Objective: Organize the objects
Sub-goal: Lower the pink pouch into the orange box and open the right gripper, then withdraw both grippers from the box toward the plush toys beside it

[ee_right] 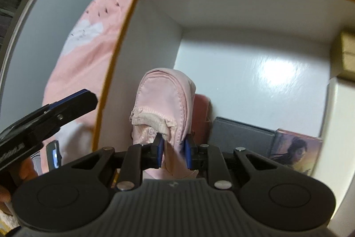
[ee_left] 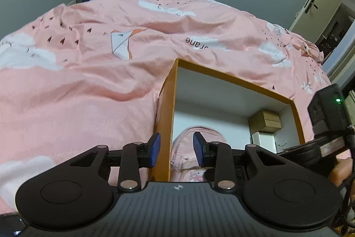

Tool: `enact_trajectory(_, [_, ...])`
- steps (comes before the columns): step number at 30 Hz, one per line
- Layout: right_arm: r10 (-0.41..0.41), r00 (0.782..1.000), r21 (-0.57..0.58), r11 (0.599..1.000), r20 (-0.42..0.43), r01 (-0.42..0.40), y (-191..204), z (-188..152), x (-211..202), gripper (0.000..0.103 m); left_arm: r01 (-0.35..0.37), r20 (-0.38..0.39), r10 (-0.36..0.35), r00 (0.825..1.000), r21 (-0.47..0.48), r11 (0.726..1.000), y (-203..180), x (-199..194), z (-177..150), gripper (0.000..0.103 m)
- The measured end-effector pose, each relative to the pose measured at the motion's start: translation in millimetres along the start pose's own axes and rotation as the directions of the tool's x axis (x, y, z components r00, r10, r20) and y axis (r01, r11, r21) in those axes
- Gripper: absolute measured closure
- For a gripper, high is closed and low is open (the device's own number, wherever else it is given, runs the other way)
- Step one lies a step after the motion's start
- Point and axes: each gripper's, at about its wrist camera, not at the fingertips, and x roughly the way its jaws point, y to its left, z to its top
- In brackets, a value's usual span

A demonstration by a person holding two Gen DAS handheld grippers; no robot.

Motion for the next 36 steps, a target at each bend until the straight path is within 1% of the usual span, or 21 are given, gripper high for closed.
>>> enact_trajectory(7, [0.003, 0.999, 0.037, 0.999, -0.044, -0.002, -4.1, 5.1, 22.2, 0.082, 0.014, -0.015, -0.015, 1.000, -0.025, 1.000, 8.0, 6.8, -4.4, 0.066])
enact_trajectory(13, [-0.033, 0.998, 0.020, 0.999, -0.048, 0.034, -2.6, 5.4, 35.2, 0.081, 0.009, -0.020, -0.010, 1.000, -0.025, 1.000, 8.0, 10.6, -7.6, 0.066])
enact_trajectory(14, [-0.040, 0.998, 0.016, 0.999, -0.045, 0.041, -1.8, 4.7, 35.8, 0.079, 0.004, -0.016, -0.004, 1.000, -0.023, 1.000, 7.2, 10.3, -8.3, 0.066])
enact_trajectory(16, [-0.063, 0.998, -0.014, 0.998, -0.030, 0.063, 1.7, 5.2, 34.8, 0.069, -0.008, -0.004, 0.008, 1.000, -0.010, 1.000, 4.1, 7.5, -9.2, 0.066])
enact_trajectory(17, [-0.082, 0.997, -0.050, 0.995, -0.013, 0.081, 6.9, 3.7, 33.1, 0.064, -0.013, 0.005, 0.013, 1.000, -0.003, 1.000, 2.5, 4.9, -9.5, 0.066])
enact_trajectory(19, [-0.120, 0.993, -0.110, 0.987, 0.014, 0.121, 16.1, 0.4, 30.3, 0.060, -0.021, 0.023, 0.021, 1.000, 0.011, 1.000, -1.5, -2.2, -10.2, 0.066])
enact_trajectory(20, [-0.134, 0.991, -0.134, 0.982, 0.027, 0.136, 21.0, -1.4, 27.7, 0.056, -0.028, 0.034, 0.027, 0.999, 0.018, 0.999, -4.1, -6.8, -10.6, 0.066])
enact_trajectory(21, [-0.147, 0.988, -0.150, 0.977, 0.046, 0.152, 24.7, -2.9, 24.0, 0.052, -0.034, 0.047, 0.033, 0.998, 0.027, 0.999, -6.6, -12.0, -11.5, 0.066])
enact_trajectory(24, [-0.182, 0.975, -0.199, 0.958, 0.131, 0.205, 38.9, -11.9, 1.3, 0.052, -0.038, 0.086, 0.032, 0.996, 0.067, 0.997, -16.3, -32.8, -16.8, 0.066])
enact_trajectory(26, [-0.171, 0.967, -0.216, 0.953, 0.188, 0.211, 46.0, -23.3, -20.5, 0.052, -0.029, 0.105, 0.018, 0.994, 0.101, 0.995, -24.4, -47.8, -25.0, 0.066])
enact_trajectory(29, [-0.152, 0.955, -0.228, 0.950, 0.256, 0.213, 51.0, -49.3, -56.4, 0.051, -0.015, 0.108, 0.000, 0.994, 0.138, 0.990, -35.7, -64.8, -39.8, 0.065])
enact_trajectory(31, [-0.131, 0.949, -0.242, 0.949, 0.287, 0.204, 54.3, -71.2, -78.2, 0.050, 0.006, 0.097, -0.021, 0.995, 0.154, 0.988, -40.6, -72.8, -50.3, 0.065])
enact_trajectory(33, [-0.121, 0.947, -0.253, 0.947, 0.297, 0.200, 57.6, -91.0, -93.4, 0.048, 0.024, 0.068, -0.035, 0.997, 0.151, 0.988, -43.3, -75.4, -60.2, 0.065])
enact_trajectory(36, [-0.151, 0.949, -0.236, 0.947, 0.278, 0.220, 56.4, -117.1, -102.2, 0.048, 0.072, -0.013, -0.071, 0.997, 0.145, 0.987, -46.6, -71.4, -75.9, 0.065])
